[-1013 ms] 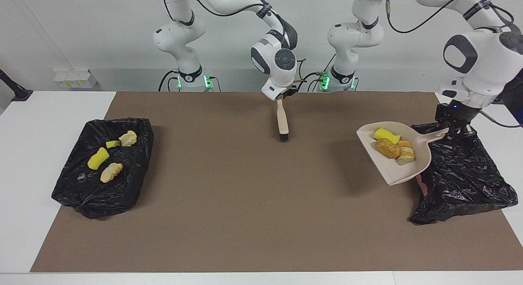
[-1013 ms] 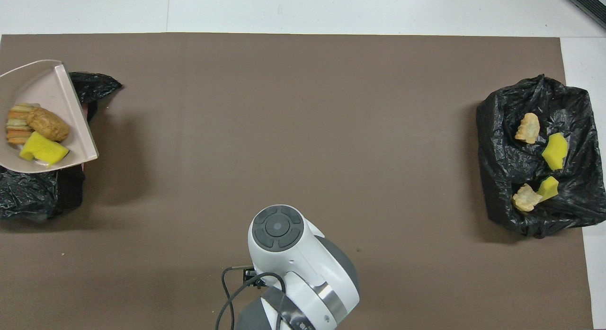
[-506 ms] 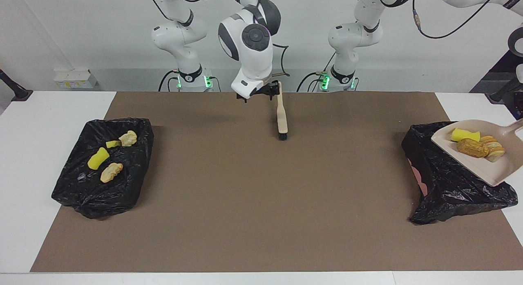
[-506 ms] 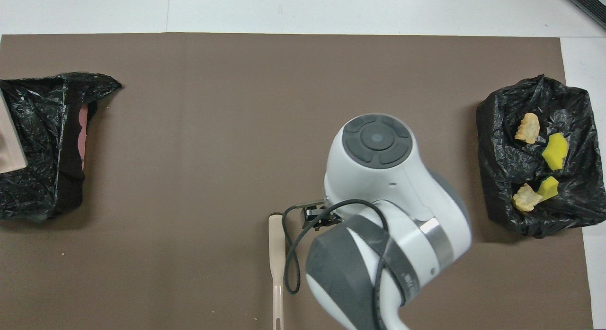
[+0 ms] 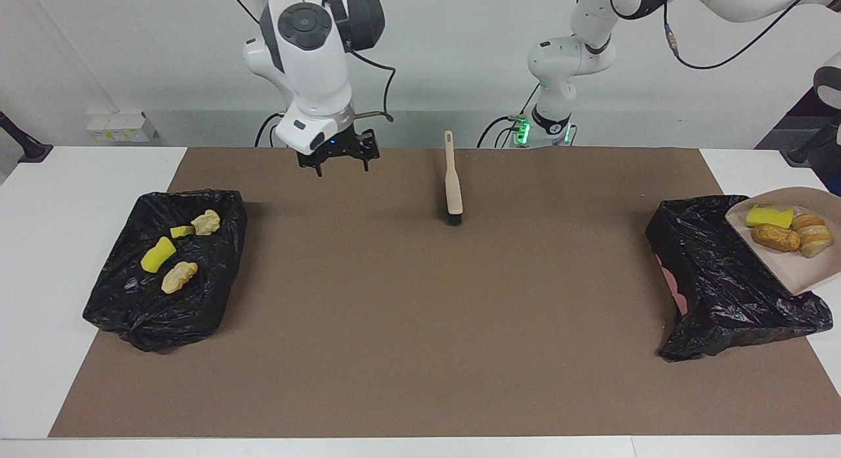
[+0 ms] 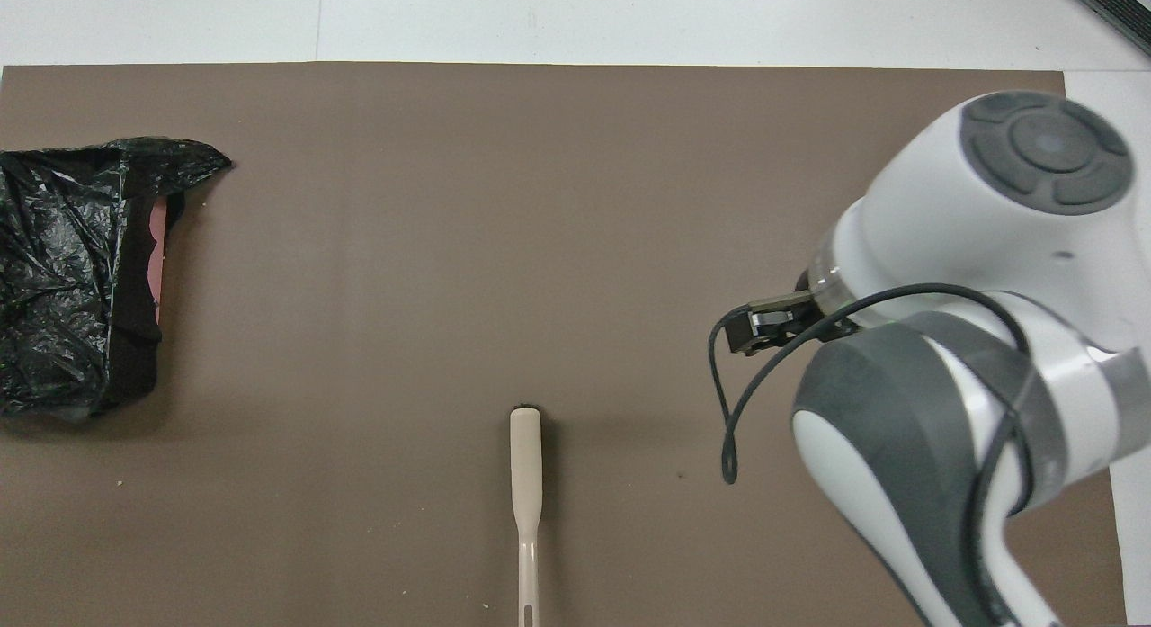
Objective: Sweep and dump trash in bin
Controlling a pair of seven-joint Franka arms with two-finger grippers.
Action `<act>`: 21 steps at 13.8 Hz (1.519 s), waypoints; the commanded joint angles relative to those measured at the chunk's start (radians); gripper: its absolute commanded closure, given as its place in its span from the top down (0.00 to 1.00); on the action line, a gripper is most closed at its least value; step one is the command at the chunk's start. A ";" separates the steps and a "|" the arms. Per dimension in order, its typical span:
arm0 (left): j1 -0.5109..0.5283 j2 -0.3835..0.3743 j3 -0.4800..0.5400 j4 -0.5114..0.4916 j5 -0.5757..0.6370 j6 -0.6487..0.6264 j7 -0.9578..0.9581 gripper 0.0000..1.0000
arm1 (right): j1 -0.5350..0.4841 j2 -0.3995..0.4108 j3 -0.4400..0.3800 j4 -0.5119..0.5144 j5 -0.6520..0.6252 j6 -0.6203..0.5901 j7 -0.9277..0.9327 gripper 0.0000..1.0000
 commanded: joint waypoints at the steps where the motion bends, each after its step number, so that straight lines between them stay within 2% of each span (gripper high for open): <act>1: -0.043 -0.002 0.010 -0.010 0.117 0.009 0.000 0.00 | -0.078 -0.035 0.012 -0.004 -0.049 -0.014 -0.046 1.00; 4: -0.054 -0.006 0.011 -0.019 0.194 0.011 -0.011 0.00 | -0.164 -0.041 0.005 0.011 -0.052 -0.005 -0.076 1.00; 6: -0.075 -0.011 0.011 -0.023 0.282 0.004 -0.044 0.00 | -0.167 -0.041 -0.076 0.067 -0.051 -0.016 -0.127 1.00; 9: -0.109 -0.017 0.010 -0.020 0.382 -0.014 -0.086 0.00 | -0.179 -0.044 -0.172 0.070 -0.028 -0.017 -0.216 1.00; 12: -0.134 -0.037 0.007 -0.002 0.430 -0.068 -0.086 0.00 | -0.198 -0.095 -0.173 0.081 -0.026 -0.039 -0.177 1.00; 14: -0.135 -0.074 -0.013 0.001 0.423 -0.110 -0.089 0.00 | -0.224 -0.104 -0.163 0.073 -0.028 -0.045 -0.144 1.00; 17: -0.134 -0.111 -0.111 -0.003 0.390 -0.237 -0.153 0.00 | -0.235 -0.127 -0.156 0.048 -0.014 -0.045 -0.141 1.00; 21: -0.135 -0.137 -0.245 -0.017 0.198 -0.449 -0.335 0.00 | -0.225 -0.133 -0.153 0.038 -0.015 -0.037 -0.138 1.00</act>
